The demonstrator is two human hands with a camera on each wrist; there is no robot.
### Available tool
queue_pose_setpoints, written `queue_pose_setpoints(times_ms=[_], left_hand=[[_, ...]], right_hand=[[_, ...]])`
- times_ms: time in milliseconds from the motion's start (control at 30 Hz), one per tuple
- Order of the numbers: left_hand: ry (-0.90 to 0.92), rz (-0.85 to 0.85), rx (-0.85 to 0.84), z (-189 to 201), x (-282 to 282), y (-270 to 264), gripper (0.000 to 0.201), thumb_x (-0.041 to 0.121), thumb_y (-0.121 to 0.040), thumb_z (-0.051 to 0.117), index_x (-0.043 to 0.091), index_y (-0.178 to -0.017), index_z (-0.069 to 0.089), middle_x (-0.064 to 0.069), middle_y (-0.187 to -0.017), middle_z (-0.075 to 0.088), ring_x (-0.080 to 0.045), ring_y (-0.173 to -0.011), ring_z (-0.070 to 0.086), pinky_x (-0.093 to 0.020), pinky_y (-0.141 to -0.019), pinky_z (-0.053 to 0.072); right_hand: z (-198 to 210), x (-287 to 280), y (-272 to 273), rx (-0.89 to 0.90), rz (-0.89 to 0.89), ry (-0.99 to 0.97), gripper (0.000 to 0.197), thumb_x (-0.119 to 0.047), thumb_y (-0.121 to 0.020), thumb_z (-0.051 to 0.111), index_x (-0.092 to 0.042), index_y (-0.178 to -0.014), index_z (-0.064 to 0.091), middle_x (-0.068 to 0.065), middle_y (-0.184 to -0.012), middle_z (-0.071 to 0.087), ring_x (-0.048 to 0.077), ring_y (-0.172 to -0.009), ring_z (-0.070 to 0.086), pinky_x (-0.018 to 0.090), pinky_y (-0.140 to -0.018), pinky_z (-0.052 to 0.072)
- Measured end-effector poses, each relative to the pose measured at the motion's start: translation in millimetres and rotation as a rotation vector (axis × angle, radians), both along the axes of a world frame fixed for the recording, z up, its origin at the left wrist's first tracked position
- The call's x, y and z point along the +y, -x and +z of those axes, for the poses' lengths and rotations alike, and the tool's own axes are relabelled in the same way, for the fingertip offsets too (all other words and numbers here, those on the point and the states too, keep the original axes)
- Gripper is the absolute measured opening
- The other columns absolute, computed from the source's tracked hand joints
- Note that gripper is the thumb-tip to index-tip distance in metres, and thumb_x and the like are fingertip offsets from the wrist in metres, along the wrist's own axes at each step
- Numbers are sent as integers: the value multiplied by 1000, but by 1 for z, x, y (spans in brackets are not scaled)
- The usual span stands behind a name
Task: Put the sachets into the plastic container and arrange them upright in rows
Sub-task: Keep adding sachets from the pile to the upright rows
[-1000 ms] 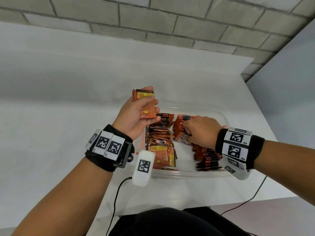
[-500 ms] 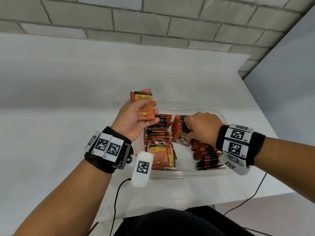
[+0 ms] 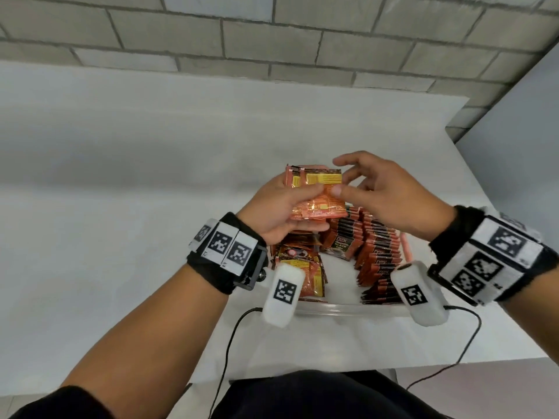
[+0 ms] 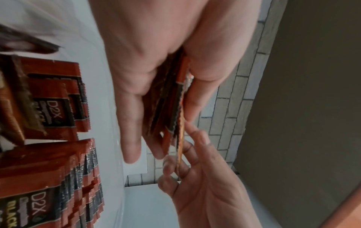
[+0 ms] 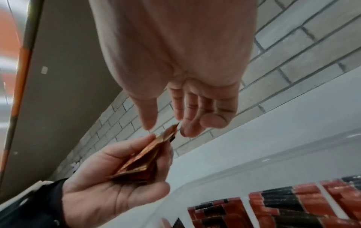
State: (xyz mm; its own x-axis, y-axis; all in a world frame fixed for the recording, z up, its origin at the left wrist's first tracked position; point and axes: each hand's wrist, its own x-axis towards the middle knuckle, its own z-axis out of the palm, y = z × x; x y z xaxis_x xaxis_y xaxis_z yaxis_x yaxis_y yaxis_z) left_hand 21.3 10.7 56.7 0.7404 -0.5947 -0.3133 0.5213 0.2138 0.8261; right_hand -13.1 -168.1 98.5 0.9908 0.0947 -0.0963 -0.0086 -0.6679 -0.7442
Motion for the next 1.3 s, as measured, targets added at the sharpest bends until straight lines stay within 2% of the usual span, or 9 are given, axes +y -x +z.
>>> queue_pose_setpoints(times_ms=[100,267,400,533,700,767,900,1033,1300], left_hand=[[-35,-37,-59,2,-5,2,37,15,-92,57,10,-128,54,-15,-117,66,-30,-105,66,-49,-81,56],[-16,46,-58,-2,-5,2,47,46,-76,57,18,-114,59,-10,-97,64,-24,-86,67,-45,-81,57],[88,102,30,-5,-6,1,42,37,-80,58,15,-116,57,-13,-100,65,-25,-82,68,-42,-74,59],[102,139,-3,-6,-7,-1,38,0,-89,52,8,-126,54,-16,-105,69,-28,-88,69,-42,-72,59],[-11,83,-48,-7,-12,1,28,-2,-89,55,11,-113,60,-9,-96,72,-26,-84,70,-44,-72,58],[-44,42,-90,-6,-16,3,28,-2,-89,55,13,-112,61,-7,-93,71,-23,-83,70,-44,-72,57],[-66,27,-117,-2,-17,3,32,11,-85,62,12,-117,59,-7,-96,71,-23,-85,69,-38,-68,58],[-42,197,-89,-4,-6,-6,25,19,-87,62,10,-110,58,-8,-91,67,-23,-79,66,-36,-69,57],[27,281,-54,-9,7,-9,7,15,-93,55,12,-97,60,-5,-82,68,-20,-69,66,-35,-63,57]], right_hand=[[-5,1,1,-35,-11,-47,37,-25,-84,69,-30,-118,56,1,-96,63,21,-79,65,34,-76,53],[-12,-3,5,-344,-168,-91,23,-13,-82,73,-28,-83,55,-11,-78,62,2,-67,56,18,-67,46],[-23,2,13,-454,-30,139,16,-15,-77,76,-18,-81,61,-2,-97,59,12,-92,52,14,-77,36],[-22,-2,19,-319,44,205,24,-34,-76,77,-22,-95,67,-9,-116,48,9,-112,36,23,-93,31],[-12,-12,13,-283,-19,180,42,-28,-89,64,-23,-129,53,-6,-128,52,10,-115,45,20,-91,35],[-10,-15,8,-226,-13,189,47,-24,-90,63,-22,-134,49,-7,-119,60,8,-103,54,7,-82,37],[5,-25,3,-76,5,131,30,-20,-84,71,-25,-112,64,-9,-85,66,2,-78,60,5,-71,41],[6,-35,7,84,73,174,12,-17,-81,73,-27,-86,67,-11,-78,67,-2,-68,58,10,-67,44],[-39,-24,4,278,220,637,10,-17,-82,70,-22,-83,62,-14,-72,56,8,-71,55,17,-62,40]])
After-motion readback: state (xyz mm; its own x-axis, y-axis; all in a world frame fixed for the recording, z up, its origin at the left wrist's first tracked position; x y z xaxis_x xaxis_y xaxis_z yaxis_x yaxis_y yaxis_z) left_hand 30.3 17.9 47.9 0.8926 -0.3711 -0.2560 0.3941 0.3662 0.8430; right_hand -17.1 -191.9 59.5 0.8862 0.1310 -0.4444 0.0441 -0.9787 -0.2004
